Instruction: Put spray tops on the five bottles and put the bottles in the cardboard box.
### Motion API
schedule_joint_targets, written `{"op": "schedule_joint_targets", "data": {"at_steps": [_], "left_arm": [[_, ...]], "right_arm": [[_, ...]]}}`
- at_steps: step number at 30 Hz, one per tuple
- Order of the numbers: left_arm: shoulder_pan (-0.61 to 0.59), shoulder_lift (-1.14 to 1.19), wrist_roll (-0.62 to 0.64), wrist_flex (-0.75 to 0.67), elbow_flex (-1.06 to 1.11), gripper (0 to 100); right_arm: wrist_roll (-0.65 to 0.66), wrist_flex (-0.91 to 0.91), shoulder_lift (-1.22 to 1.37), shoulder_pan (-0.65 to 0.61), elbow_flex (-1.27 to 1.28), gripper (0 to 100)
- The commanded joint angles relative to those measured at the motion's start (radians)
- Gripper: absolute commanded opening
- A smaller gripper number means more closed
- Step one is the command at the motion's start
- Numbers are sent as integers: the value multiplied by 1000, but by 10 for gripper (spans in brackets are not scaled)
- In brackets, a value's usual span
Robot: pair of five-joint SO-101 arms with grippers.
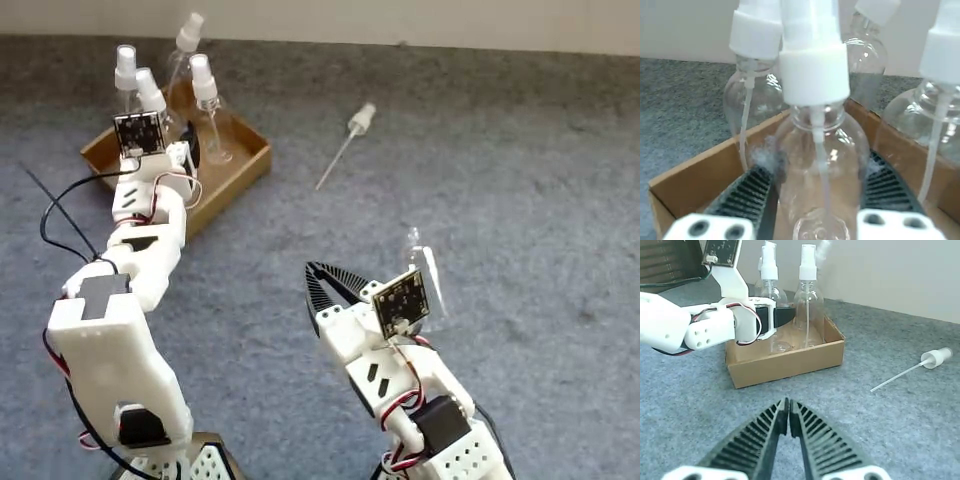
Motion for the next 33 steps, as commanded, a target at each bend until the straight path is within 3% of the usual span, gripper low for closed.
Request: {"op": "schedule_joint_targets", "data": {"at_steps": [1,9,15,33], "left_arm": [[-1,-10,-77,-31,-28,70],[-2,-13,-100,-28,-1,78],[-7,-10,-98,-28,1,152],[-10,-19,-103,-26,31,175]], "right_arm": [[12,-21,-8,12,125,5],[12,-21,-8,12,125,5],[12,-21,-8,12,125,5],[12,-21,-8,12,125,5]]}}
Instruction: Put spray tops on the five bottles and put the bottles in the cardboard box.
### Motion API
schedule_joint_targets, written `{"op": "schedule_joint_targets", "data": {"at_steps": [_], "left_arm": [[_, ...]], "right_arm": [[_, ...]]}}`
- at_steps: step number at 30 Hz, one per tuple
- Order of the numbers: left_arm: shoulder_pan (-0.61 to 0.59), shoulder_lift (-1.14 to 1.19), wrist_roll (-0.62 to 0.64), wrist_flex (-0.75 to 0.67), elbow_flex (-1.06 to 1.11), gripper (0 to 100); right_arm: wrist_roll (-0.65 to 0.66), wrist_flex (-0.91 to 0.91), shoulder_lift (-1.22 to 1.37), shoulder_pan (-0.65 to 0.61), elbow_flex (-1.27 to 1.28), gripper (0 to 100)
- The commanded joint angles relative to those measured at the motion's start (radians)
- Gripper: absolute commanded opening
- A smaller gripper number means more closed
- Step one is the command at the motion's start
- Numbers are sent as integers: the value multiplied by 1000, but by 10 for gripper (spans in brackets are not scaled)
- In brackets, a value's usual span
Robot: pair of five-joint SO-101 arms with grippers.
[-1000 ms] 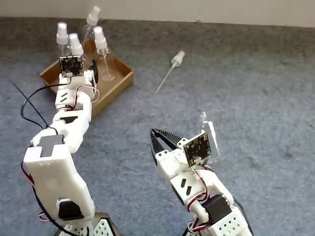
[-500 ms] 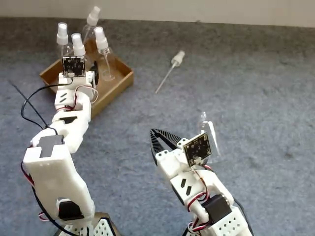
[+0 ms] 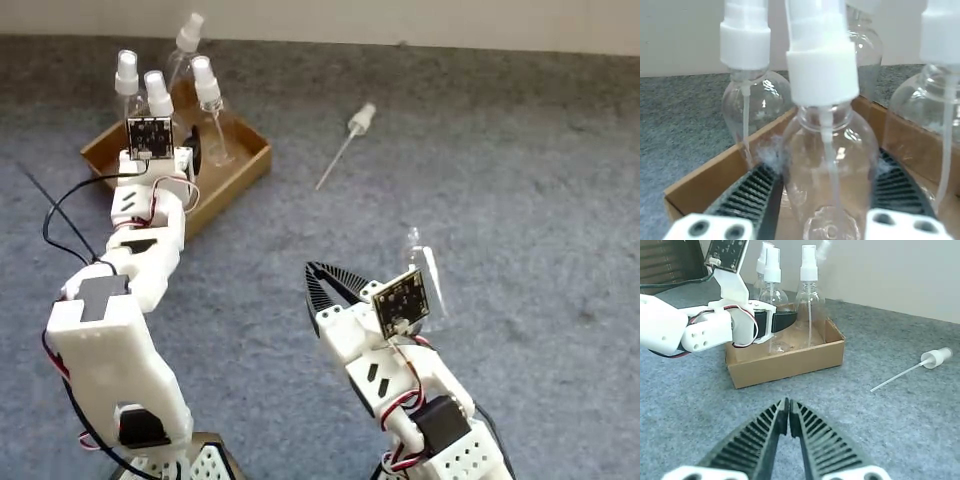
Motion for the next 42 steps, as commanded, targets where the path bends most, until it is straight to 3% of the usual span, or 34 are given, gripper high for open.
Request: {"op": "schedule_joint_targets", "data": {"at_steps": [1,6,21,42], "left_arm": [[-10,-18,-8,-14,5,194],[-25,-16,-8,8,5,269],[-58,-51,-6,18,74,270],[-47,-680,-5,54,533,270]], "right_arm": [[12,-21,-8,12,125,5],[12,-21,-8,12,125,5],[12,-21,-8,12,125,5],[12,12,-8,10,125,5]]}}
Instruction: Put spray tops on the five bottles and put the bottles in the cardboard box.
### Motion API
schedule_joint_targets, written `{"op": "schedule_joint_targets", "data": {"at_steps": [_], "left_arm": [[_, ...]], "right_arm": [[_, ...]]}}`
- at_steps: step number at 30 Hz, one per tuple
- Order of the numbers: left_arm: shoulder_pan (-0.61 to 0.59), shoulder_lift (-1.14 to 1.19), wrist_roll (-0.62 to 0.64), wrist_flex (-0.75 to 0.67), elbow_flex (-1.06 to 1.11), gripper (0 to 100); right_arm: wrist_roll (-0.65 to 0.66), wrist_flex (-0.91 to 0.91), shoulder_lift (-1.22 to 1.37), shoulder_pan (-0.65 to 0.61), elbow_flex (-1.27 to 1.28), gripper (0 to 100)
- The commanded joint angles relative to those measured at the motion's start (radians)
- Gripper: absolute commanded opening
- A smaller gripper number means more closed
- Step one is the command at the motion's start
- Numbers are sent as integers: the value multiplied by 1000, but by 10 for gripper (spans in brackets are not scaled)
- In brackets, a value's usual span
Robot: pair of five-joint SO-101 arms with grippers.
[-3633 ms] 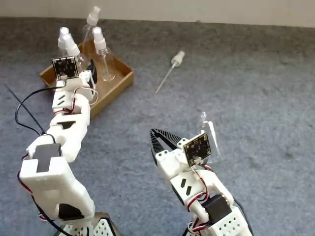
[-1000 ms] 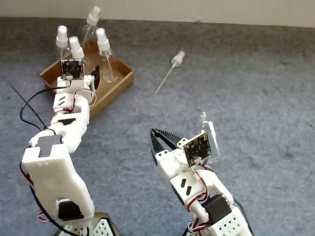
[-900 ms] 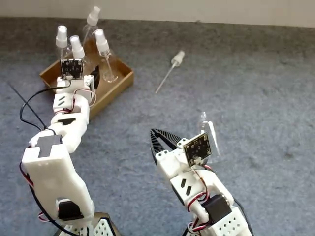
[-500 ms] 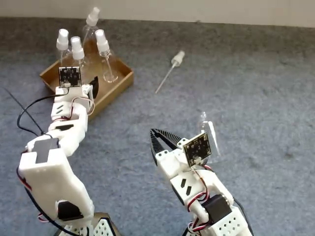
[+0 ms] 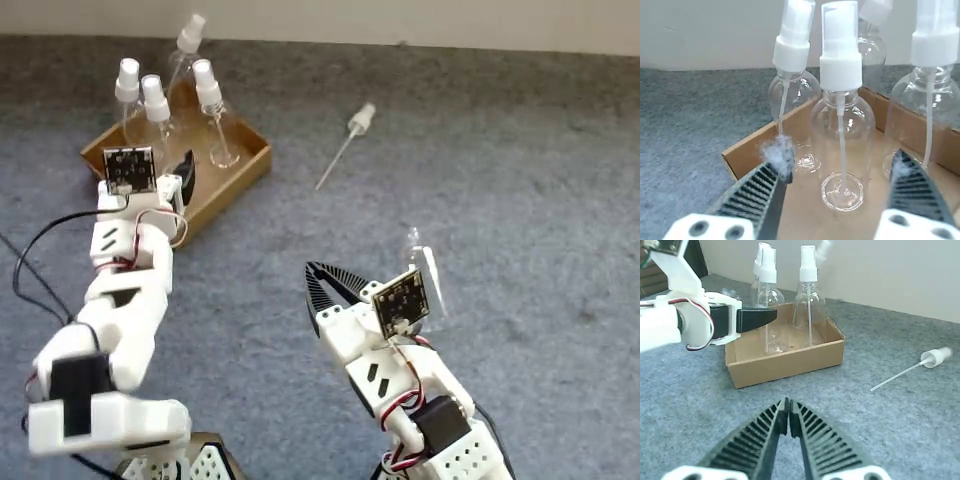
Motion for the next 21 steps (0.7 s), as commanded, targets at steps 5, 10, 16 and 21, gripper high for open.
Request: {"op": "schedule_joint_targets", "data": {"at_steps": [5,10,16,21], "left_arm": [[5,-358,-6,341,73,270],[56,-604,-6,681,71,270],[151,-805,-3,1166,-76,270],[222,-806,-2,1536,-357,270]], "right_arm": [[12,10,-12,10,125,5],[12,10,-12,12,125,5],[12,10,-12,12,125,5],[12,10,-12,12,125,5]]}}
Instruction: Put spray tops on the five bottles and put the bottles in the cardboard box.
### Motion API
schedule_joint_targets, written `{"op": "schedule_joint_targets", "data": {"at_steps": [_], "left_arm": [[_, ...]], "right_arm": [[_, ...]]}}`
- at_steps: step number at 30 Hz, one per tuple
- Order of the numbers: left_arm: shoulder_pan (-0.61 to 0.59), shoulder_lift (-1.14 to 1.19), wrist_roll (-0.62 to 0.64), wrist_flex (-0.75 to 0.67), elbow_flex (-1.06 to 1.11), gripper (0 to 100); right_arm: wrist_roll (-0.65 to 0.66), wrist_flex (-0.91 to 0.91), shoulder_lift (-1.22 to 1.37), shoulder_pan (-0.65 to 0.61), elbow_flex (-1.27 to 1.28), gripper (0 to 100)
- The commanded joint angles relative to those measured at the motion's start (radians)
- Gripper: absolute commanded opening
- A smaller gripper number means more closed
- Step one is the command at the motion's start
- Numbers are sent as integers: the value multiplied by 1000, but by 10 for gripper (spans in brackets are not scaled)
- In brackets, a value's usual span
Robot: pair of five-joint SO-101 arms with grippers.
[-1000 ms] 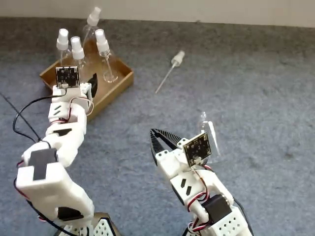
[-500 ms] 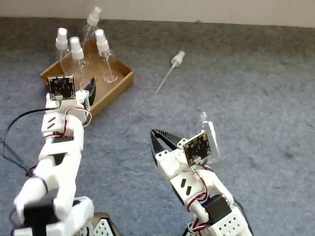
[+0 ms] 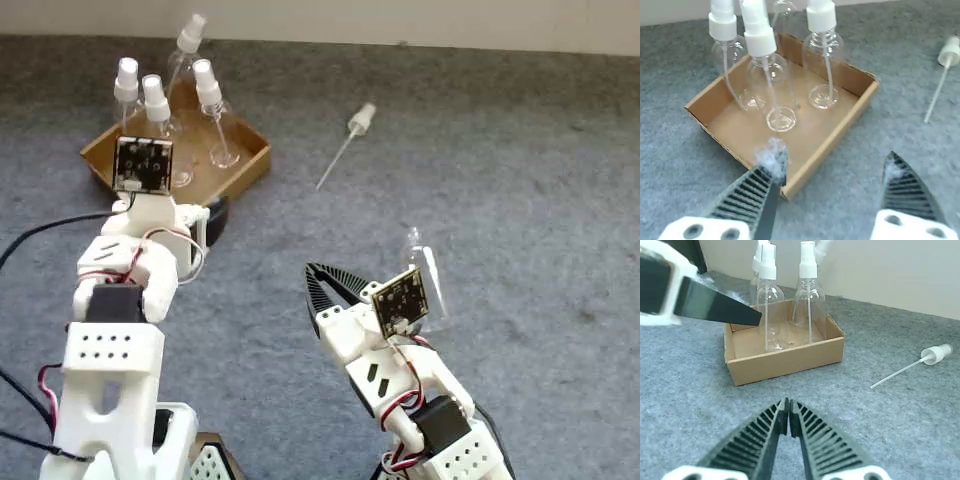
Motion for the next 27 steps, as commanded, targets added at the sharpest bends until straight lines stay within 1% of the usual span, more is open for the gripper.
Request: {"op": "schedule_joint_targets", "data": {"at_steps": [1,5,8,11,14,19,24,27], "left_arm": [[65,-8,-2,256,-252,270],[143,107,18,394,-421,270],[183,260,98,474,-522,270],[220,417,121,522,-610,270],[255,539,124,529,-651,270],[314,651,120,529,-650,271],[397,734,118,523,-607,273],[407,756,117,522,-576,274]], "right_arm": [[12,1,-12,12,125,5],[12,-1,-13,24,127,5],[6,-13,-13,85,127,5],[9,-71,-12,166,128,5],[11,-79,-13,259,125,5],[11,-79,-13,390,122,5],[6,-77,-10,446,91,5],[6,-77,-8,463,88,5]]}}
